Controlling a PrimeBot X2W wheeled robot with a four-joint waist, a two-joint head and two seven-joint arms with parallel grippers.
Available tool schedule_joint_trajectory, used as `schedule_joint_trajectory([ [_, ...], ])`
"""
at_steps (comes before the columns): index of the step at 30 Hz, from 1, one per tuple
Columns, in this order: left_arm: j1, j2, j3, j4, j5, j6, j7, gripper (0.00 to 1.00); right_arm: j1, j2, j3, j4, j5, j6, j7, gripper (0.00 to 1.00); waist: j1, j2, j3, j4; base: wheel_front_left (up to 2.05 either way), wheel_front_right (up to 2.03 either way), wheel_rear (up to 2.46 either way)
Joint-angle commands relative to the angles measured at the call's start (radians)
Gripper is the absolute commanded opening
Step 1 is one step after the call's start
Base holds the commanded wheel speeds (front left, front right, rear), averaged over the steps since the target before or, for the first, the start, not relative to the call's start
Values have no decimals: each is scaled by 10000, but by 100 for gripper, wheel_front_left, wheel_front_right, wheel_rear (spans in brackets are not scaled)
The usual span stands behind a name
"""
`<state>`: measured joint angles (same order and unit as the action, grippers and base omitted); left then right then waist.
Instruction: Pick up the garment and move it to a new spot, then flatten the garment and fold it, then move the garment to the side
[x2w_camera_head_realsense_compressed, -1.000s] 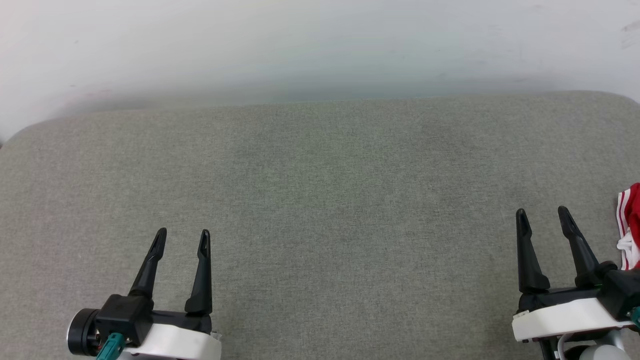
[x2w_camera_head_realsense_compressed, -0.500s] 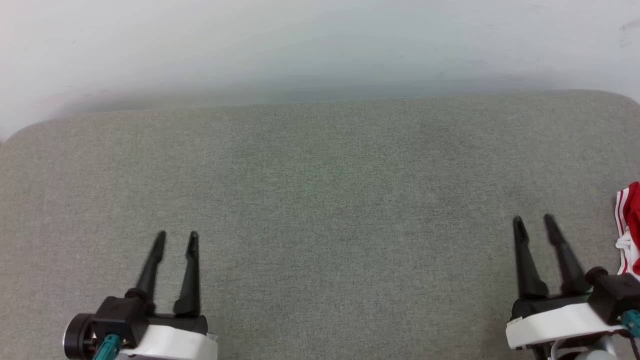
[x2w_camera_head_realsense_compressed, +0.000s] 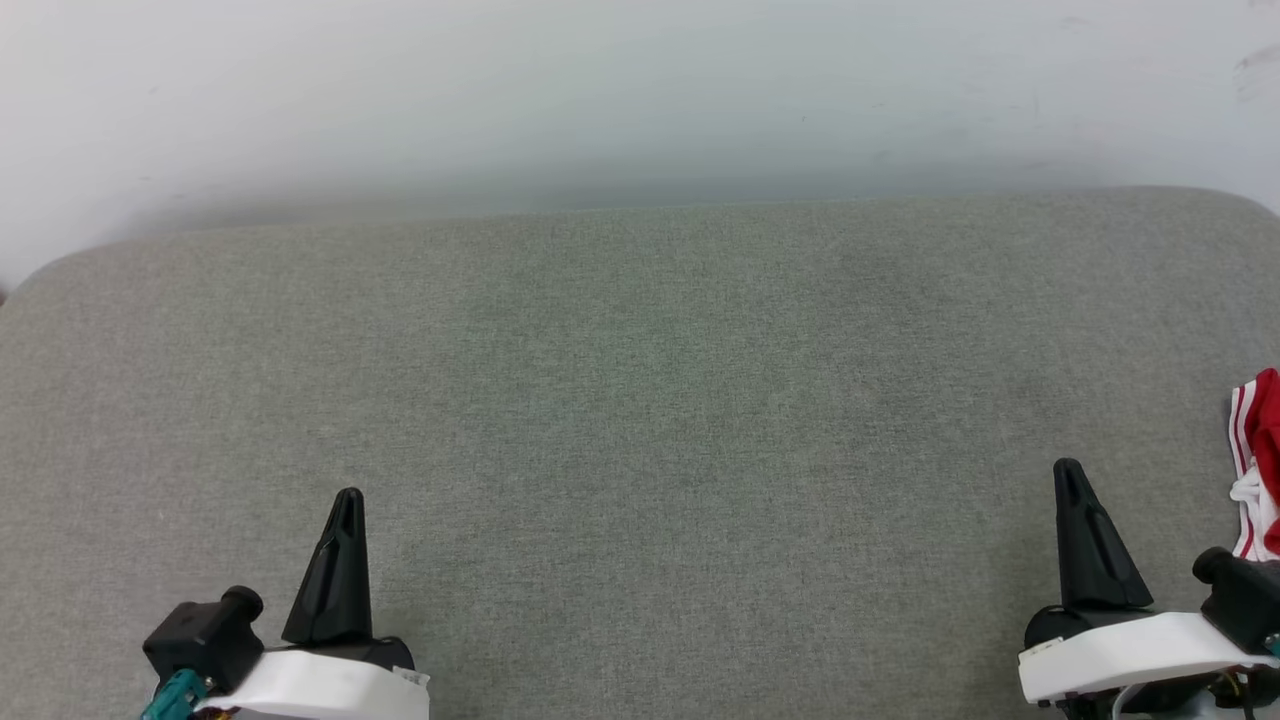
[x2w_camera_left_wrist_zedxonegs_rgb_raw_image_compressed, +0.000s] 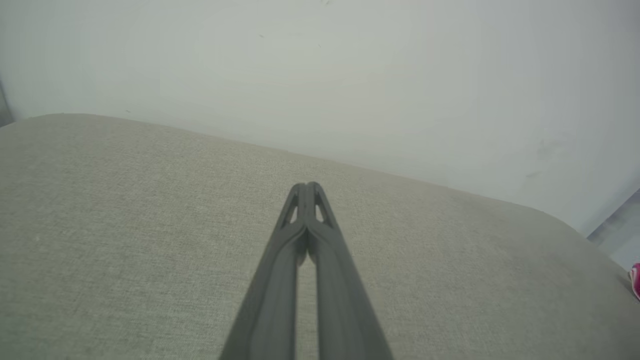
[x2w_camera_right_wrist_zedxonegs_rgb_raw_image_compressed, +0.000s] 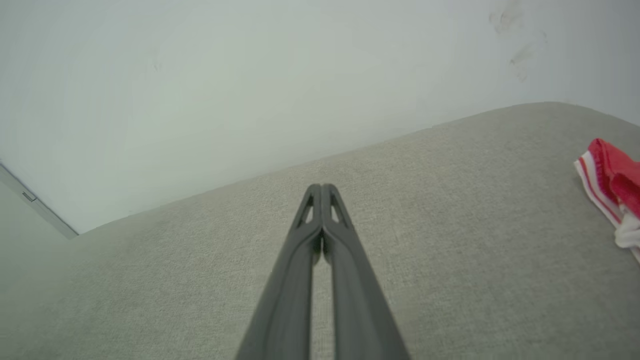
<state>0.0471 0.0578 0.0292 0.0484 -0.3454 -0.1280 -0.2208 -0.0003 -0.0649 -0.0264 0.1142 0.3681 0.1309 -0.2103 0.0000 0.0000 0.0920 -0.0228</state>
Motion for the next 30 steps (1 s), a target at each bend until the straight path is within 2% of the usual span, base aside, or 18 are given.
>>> schedule_joint_trajectory([
  [1,-284,104,-11,-54,-522,5,92,0,-248,-99,-7,-80,525,1,60,0,0,0,-13,4,0,0,0],
  [30,-794,262,8,701,-5272,-23,1060,0,-571,-200,-89,412,5150,0,1050,0,0,0,-241,63,0,0,0],
])
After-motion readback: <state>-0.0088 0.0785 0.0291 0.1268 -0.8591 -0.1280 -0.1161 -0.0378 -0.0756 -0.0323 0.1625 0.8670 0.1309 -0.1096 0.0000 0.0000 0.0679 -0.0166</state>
